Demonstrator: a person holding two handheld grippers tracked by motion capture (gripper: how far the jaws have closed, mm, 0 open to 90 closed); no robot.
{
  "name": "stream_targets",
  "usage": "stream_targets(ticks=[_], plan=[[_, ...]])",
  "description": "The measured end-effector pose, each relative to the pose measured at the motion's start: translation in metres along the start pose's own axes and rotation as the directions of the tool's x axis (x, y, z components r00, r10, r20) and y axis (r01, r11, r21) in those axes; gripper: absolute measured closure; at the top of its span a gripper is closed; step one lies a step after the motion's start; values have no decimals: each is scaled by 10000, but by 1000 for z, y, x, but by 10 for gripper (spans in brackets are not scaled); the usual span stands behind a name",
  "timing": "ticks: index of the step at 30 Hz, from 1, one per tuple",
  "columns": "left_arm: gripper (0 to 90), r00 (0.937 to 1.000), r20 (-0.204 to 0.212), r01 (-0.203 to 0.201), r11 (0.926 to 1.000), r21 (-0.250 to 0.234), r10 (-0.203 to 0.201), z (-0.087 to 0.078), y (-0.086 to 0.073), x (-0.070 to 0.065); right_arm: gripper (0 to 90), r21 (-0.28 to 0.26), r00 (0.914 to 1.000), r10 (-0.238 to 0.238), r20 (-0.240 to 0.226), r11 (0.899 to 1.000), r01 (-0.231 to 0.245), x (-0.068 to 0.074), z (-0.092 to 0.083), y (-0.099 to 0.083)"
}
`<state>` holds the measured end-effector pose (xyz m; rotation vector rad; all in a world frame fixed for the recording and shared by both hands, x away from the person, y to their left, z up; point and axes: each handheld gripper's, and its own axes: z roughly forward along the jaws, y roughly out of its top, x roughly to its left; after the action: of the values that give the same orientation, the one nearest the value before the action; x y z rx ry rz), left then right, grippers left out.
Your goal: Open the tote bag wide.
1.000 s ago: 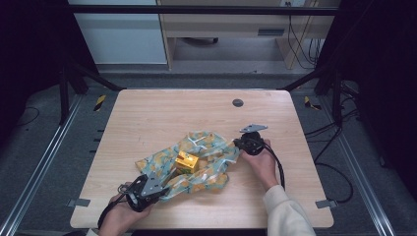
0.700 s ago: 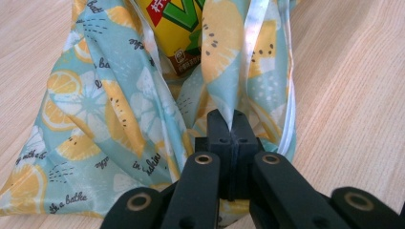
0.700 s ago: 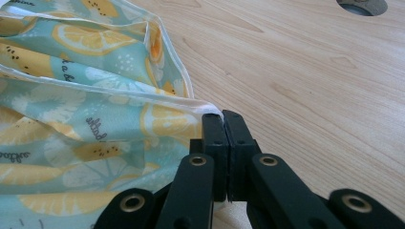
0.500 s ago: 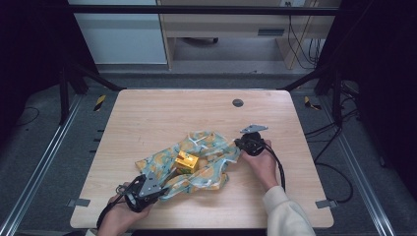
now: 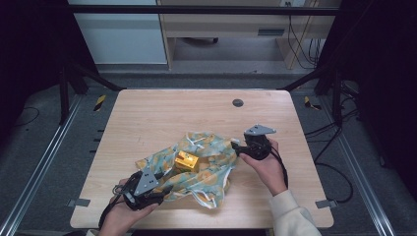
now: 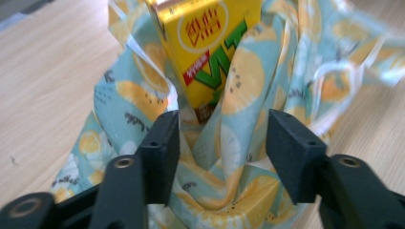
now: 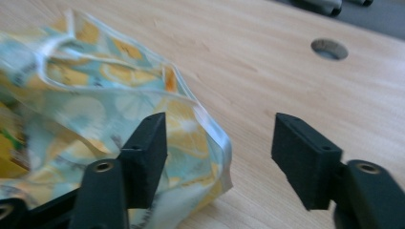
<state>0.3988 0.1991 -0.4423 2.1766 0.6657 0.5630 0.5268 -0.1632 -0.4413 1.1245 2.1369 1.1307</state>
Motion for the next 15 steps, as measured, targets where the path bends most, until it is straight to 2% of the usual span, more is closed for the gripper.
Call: stream_targets(ticks=[2,6,7,8,9,10,11,13,15], plan=[[421,9997,-75,238,9987,-460,-242,-5,5,-1,283,-161,10000,-8,-55,9999,7,5,-7,5],[403,9987,-202,439,9931,-1085,-464,-18,15,4,263,-279,9995,-212,-217,9994,206,15,-18,6],[402,9987,-202,439,9931,-1085,-464,-18,15,4,264,-308,9992,-263,-295,9992,254,18,-21,5],[401,9970,-477,562,9924,-1096,-617,-19,18,10,268,-329,9986,-314,-420,9990,301,21,-24,3],[399,9951,-683,645,9935,-935,-711,-16,20,14,275,-363,9981,-388,-477,9987,371,24,-25,2],[397,9951,-683,645,9935,-935,-711,-16,20,14,278,-341,9973,-456,-569,9985,437,28,-27,0],[393,9935,-894,654,9963,-555,-702,-7,21,23,280,-295,9963,-518,-680,9983,499,31,-27,-2],[383,9923,-1026,679,9976,-125,-688,6,22,33,294,-283,9931,-695,-943,9973,671,38,-28,-5],[369,9921,-1048,695,9976,65,-685,18,20,41,296,-259,9887,-783,-1275,9968,756,45,-27,-6]])
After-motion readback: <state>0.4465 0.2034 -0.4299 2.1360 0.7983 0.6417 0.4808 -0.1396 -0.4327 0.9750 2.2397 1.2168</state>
